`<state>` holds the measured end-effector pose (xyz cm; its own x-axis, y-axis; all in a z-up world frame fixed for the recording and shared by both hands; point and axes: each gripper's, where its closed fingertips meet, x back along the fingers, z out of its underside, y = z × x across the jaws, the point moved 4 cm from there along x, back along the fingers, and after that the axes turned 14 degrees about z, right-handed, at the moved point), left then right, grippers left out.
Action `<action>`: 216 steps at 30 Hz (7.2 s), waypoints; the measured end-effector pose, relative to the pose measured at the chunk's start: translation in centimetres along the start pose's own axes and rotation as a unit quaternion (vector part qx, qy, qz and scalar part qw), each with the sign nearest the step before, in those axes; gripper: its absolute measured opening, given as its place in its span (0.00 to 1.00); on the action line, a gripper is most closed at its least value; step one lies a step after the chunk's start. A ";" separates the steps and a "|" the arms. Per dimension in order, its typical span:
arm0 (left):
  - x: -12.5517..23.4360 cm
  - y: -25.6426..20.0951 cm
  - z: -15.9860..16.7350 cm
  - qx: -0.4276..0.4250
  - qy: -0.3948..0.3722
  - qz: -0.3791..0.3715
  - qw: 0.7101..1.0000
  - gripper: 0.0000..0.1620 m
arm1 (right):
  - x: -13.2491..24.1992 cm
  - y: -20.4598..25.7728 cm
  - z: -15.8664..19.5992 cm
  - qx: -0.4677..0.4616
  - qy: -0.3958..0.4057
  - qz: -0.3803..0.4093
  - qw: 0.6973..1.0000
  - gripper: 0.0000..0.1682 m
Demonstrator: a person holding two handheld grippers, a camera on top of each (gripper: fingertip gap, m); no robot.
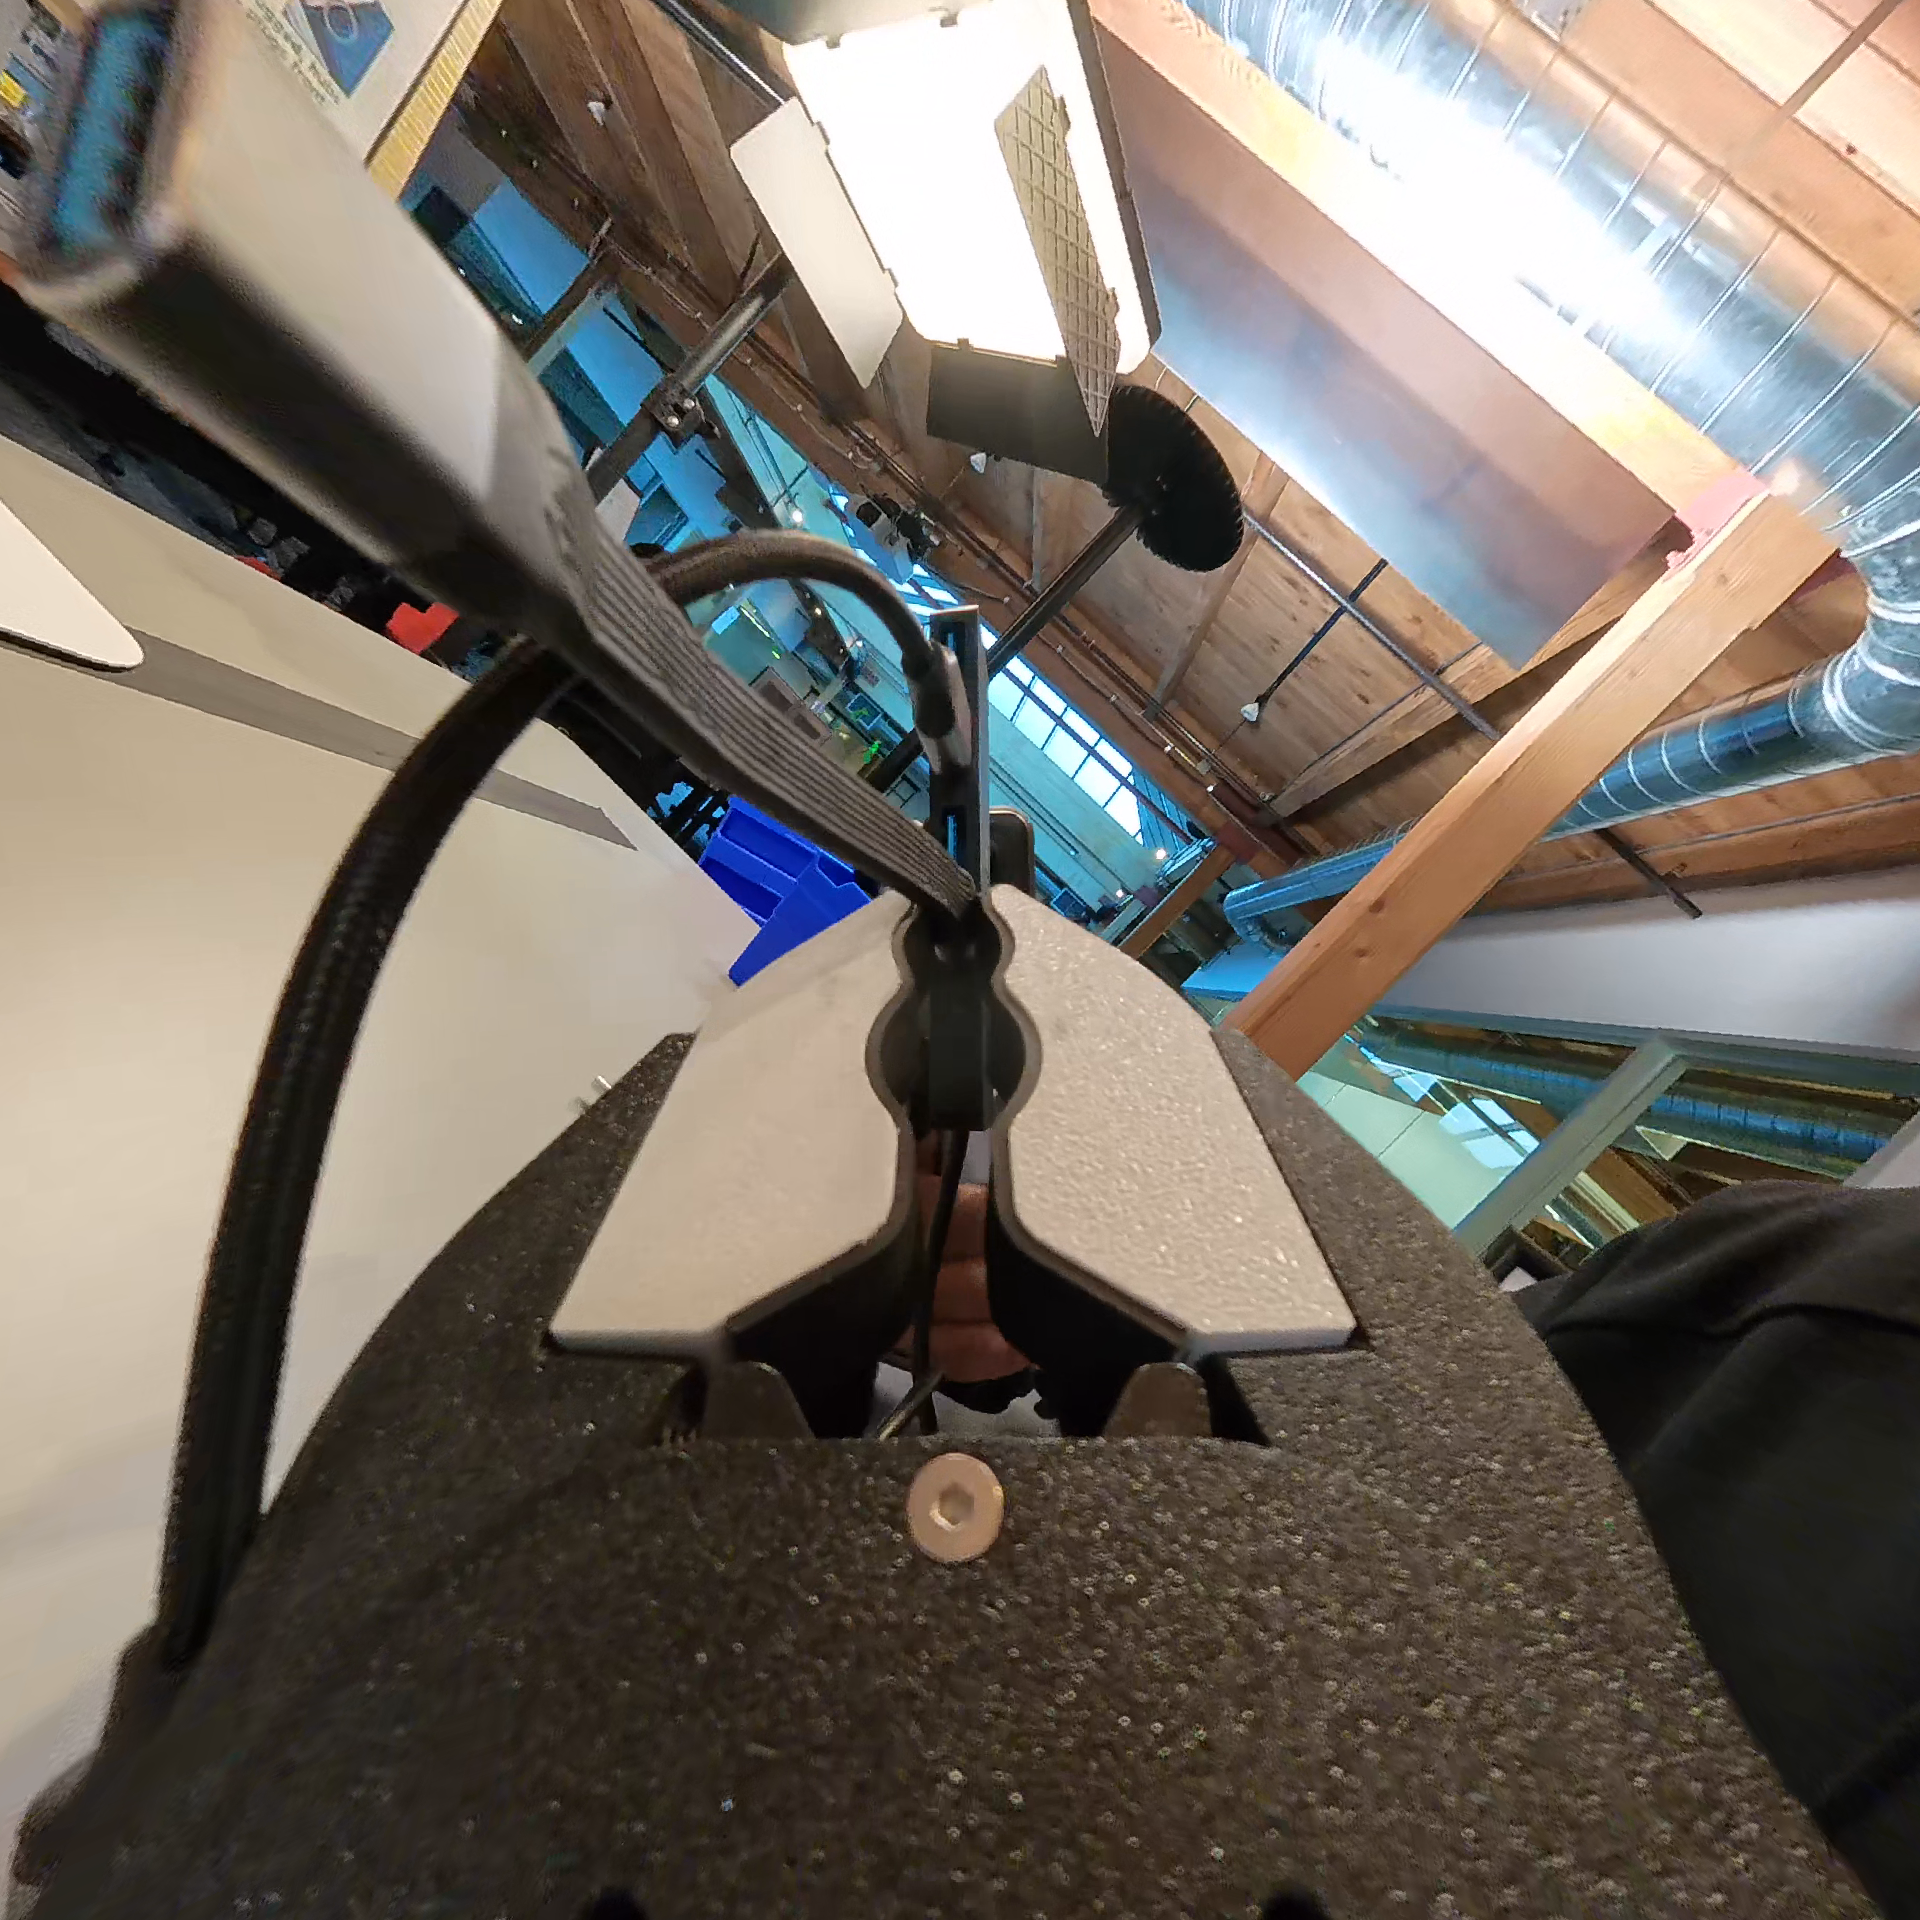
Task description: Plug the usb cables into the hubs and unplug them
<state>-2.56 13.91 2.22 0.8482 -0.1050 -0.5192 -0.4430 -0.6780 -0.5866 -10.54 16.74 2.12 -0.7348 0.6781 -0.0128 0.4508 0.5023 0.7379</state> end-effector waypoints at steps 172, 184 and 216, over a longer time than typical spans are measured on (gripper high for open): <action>-2.0 -1.7 7.3 -0.031 0.264 0.031 0.964 0.15 | 38.7 -6.0 -16.8 0.472 0.451 0.562 0.507 0.02; -2.0 -1.8 7.5 -0.029 0.269 0.032 0.962 0.15 | 41.4 -11.5 -15.3 0.453 0.395 0.637 0.483 0.02; -2.1 -1.8 7.6 -0.027 0.272 0.033 0.961 0.15 | 33.1 -6.1 -12.1 0.720 0.236 0.497 0.423 0.06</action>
<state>-5.71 20.88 -0.39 0.8514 -0.5046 -0.1433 -0.4982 -0.6924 -0.5219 -43.78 29.67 5.37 0.3139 0.9264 0.2080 0.2467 0.1319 -0.9601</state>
